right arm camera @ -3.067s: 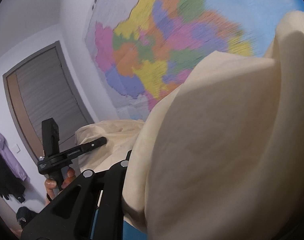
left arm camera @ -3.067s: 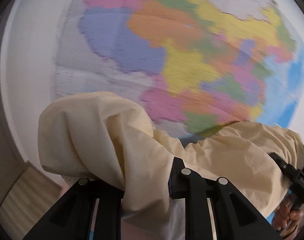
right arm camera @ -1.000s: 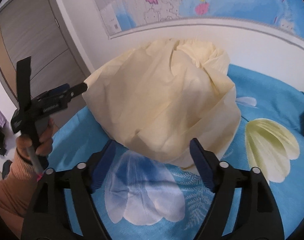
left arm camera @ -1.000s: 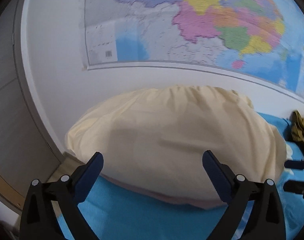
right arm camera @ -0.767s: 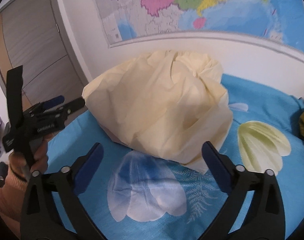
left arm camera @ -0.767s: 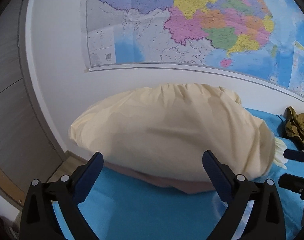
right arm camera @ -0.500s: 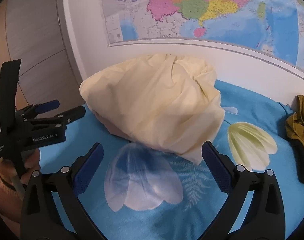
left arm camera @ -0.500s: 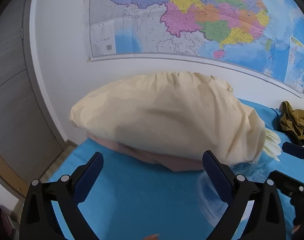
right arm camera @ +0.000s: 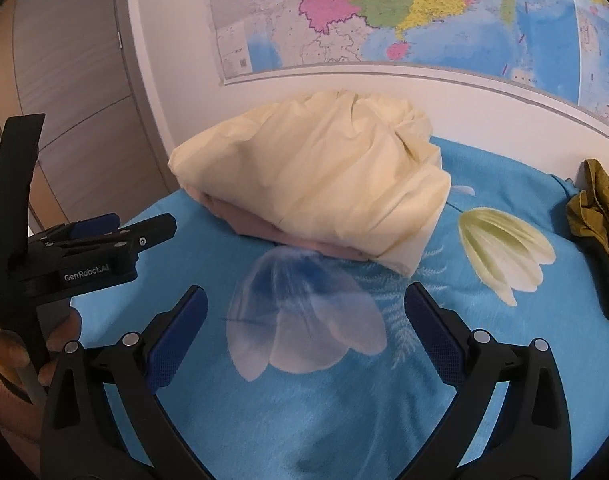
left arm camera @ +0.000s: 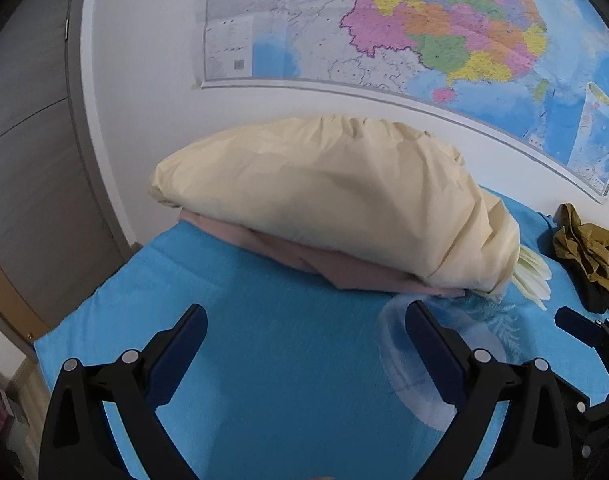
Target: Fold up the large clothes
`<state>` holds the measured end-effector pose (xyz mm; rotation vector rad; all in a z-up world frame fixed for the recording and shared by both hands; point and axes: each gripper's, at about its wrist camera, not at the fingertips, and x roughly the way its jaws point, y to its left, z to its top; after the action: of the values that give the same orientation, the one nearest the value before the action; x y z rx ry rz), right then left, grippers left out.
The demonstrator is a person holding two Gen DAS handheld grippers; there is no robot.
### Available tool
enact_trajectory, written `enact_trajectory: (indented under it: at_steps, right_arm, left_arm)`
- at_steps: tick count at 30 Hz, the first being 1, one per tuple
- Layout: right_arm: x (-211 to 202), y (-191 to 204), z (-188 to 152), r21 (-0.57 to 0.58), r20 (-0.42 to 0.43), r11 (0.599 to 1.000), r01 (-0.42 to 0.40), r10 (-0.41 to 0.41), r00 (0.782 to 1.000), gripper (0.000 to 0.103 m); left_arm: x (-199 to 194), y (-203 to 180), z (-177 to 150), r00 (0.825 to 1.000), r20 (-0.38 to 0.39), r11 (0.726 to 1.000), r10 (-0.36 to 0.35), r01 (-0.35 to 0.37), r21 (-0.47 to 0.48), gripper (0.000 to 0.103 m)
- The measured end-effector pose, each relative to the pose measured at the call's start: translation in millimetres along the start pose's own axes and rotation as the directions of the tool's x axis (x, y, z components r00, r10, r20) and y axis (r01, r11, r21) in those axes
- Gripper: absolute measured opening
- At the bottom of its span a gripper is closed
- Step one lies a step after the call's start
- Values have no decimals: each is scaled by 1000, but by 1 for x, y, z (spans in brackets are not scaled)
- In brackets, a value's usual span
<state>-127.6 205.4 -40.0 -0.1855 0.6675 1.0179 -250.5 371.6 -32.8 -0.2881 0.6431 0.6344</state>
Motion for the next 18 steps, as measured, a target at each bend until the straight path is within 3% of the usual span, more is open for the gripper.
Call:
enact_trajectory:
  at_steps: [18]
  right_arm:
    - [-3,6,-10,5,-7,1000,10,-10,1000,97]
  left_arm:
    - [-12,-3,-15,1000,3,1000,18,-18,1,96]
